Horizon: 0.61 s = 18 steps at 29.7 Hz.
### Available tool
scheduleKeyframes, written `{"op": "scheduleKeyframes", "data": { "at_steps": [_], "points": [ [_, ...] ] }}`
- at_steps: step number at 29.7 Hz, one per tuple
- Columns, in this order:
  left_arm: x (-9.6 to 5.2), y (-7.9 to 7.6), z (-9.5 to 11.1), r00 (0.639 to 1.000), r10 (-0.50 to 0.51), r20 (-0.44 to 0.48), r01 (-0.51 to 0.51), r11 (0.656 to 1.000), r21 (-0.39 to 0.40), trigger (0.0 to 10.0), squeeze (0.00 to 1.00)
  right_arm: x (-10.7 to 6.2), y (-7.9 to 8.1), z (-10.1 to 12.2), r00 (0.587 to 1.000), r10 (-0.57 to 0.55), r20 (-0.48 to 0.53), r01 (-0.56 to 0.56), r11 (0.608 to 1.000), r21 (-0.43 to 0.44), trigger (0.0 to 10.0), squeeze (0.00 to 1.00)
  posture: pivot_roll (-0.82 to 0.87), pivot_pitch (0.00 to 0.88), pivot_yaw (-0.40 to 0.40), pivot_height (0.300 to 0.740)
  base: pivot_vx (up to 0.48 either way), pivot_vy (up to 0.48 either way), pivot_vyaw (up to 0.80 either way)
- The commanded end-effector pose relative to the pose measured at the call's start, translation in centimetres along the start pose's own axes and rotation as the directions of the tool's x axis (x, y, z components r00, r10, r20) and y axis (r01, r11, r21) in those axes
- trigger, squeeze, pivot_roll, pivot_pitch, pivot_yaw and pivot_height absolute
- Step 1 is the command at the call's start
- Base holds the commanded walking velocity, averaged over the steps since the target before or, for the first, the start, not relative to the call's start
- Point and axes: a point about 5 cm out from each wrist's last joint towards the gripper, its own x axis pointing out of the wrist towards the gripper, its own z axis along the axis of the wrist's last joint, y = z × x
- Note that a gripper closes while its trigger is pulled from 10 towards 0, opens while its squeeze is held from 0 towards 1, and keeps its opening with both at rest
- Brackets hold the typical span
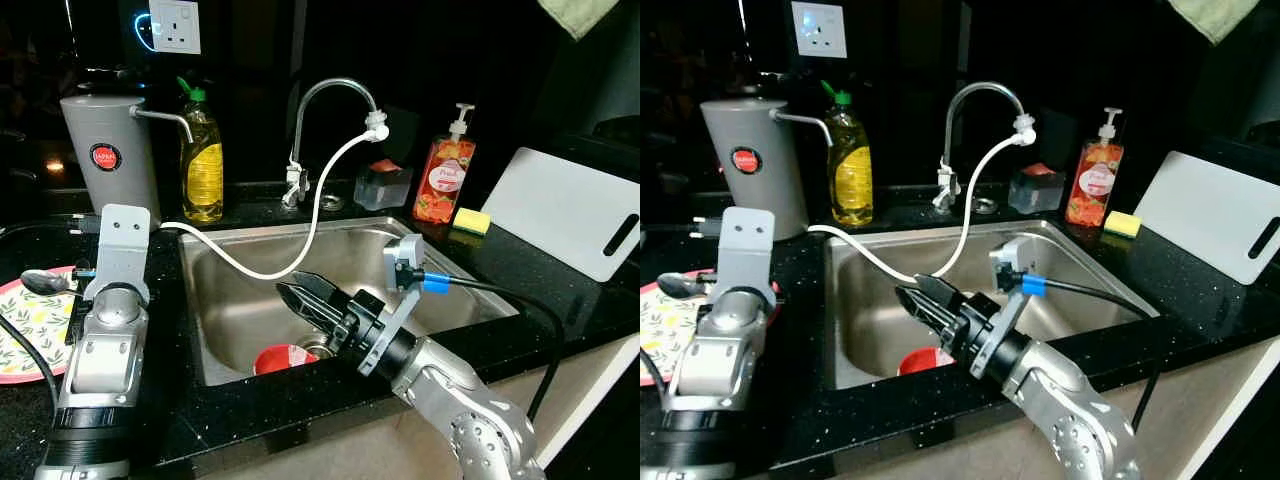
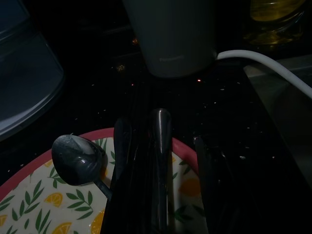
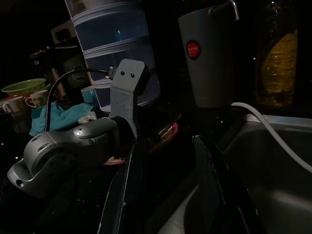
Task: Kitchen organization
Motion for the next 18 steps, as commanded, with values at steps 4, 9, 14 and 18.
{"op": "scheduleKeyframes", "data": {
  "at_steps": [4, 9, 14, 18],
  "points": [
    [-0.15, 0.26, -0.08, 0.999, 0.032, -0.028, -0.033, 0.999, -0.019, 10.0, 0.00, 0.17, -0.09, -0.08, 1.000, 0.007, -0.003, -0.007, 1.000, 0.003, 10.0, 0.00, -0.05, 0.000, -0.089, 0.740, 0.000, 0.000, 0.00],
    [-0.06, 0.49, -0.28, 0.998, 0.041, -0.053, -0.043, 0.998, -0.047, 10.0, 0.00, 0.22, -0.12, -0.11, 1.000, 0.007, -0.002, -0.007, 1.000, 0.004, 10.0, 0.00, -0.05, 0.000, -0.086, 0.740, 0.000, 0.000, 0.00],
    [-0.10, 0.47, -0.53, 0.996, 0.050, -0.073, -0.055, 0.996, -0.068, 10.0, 0.00, 0.23, -0.12, -0.13, 1.000, 0.006, 0.000, -0.006, 1.000, 0.004, 10.0, 0.00, -0.05, 0.000, -0.084, 0.740, 0.000, 0.000, 0.00],
    [0.15, 0.57, -0.58, 0.993, 0.053, -0.104, -0.070, 0.984, -0.165, 10.0, 0.00, 0.27, -0.16, -0.12, 1.000, 0.004, 0.001, -0.004, 1.000, 0.003, 10.0, 0.00, -0.05, 0.000, -0.084, 0.740, 0.000, 0.000, 0.00]
  ]
}}
